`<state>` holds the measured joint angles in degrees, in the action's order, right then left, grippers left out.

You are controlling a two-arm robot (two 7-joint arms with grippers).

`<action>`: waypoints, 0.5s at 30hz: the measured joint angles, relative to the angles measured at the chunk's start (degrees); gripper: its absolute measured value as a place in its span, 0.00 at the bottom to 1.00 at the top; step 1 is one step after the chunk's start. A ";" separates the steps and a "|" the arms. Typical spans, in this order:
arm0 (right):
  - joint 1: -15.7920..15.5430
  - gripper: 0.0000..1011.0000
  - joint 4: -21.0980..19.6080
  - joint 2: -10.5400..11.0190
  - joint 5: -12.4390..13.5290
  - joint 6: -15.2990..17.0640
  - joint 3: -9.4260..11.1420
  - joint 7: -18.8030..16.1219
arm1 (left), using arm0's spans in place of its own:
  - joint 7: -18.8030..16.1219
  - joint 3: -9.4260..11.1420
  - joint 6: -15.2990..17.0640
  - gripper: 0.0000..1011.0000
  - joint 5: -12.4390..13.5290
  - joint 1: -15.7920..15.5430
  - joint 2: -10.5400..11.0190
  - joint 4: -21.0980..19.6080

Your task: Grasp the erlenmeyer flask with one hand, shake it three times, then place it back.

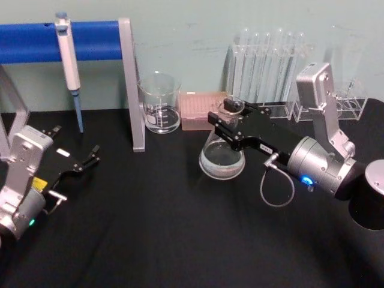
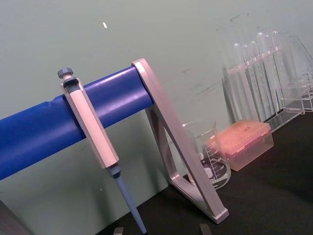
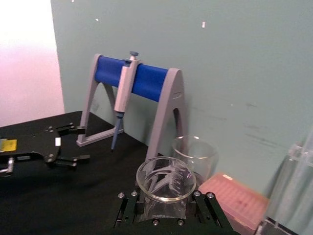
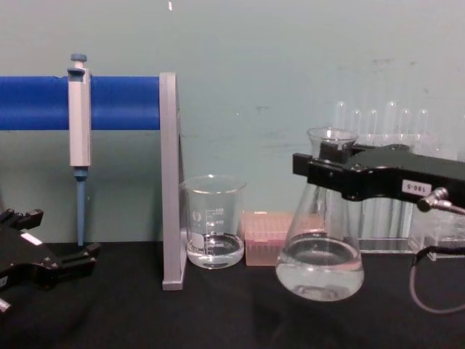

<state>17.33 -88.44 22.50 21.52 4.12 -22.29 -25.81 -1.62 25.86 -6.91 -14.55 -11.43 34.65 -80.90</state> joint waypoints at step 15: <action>0.05 0.44 -0.85 0.87 1.00 0.18 -2.19 -1.04 | 0.00 0.00 0.00 0.99 0.00 0.00 0.00 0.00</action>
<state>17.38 -89.29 23.37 22.52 4.30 -24.48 -26.85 -1.62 25.87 -6.91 -14.55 -11.43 34.65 -80.90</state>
